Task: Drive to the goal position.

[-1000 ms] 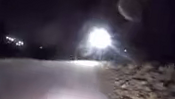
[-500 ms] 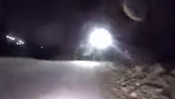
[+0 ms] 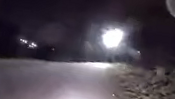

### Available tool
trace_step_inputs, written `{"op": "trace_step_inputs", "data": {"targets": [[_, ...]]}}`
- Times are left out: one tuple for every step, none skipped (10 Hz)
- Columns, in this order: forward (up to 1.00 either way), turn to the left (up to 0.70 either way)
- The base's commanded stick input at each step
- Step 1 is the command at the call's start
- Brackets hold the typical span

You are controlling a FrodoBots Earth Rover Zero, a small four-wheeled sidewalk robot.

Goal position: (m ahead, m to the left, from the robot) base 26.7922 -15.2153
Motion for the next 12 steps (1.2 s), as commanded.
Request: {"op": "trace_step_inputs", "data": {"targets": [[1.00, 0.00], [1.00, 0.00], [1.00, 0.00], [1.00, 0.00], [1.00, 0.00], [1.00, 0.00], [1.00, 0.00], [1.00, 0.00], [1.00, 0.00], [1.00, 0.00], [1.00, -0.33], [1.00, -0.40]]}}
